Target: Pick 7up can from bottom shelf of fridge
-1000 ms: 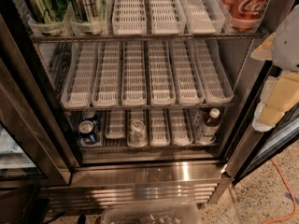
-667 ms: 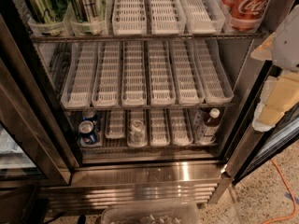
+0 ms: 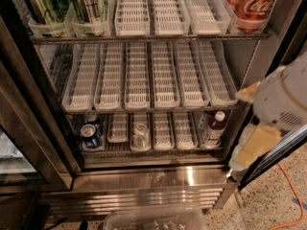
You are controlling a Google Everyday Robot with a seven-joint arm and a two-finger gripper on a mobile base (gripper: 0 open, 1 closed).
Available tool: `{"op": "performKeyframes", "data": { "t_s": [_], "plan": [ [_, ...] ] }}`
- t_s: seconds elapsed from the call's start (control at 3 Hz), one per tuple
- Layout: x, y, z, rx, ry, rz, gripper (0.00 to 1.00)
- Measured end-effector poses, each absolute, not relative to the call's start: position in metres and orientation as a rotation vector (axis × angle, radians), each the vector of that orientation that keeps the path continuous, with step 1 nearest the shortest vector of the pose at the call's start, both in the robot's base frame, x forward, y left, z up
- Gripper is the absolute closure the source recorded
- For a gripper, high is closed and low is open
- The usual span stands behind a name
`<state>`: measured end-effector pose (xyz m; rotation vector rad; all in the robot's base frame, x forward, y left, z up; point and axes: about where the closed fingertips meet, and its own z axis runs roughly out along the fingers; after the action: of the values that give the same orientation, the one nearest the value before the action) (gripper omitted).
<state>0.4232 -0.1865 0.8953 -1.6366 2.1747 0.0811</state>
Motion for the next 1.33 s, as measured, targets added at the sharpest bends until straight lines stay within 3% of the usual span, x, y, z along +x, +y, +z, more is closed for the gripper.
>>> {"op": "performKeyframes", "data": {
  "t_s": [0.33,1.33],
  "plan": [
    [0.425,-0.157,0.833,-1.586,2.135,0.214,0.00],
    [0.435,-0.139,0.809,-1.516,2.081,0.198,0.00]
  ]
}}
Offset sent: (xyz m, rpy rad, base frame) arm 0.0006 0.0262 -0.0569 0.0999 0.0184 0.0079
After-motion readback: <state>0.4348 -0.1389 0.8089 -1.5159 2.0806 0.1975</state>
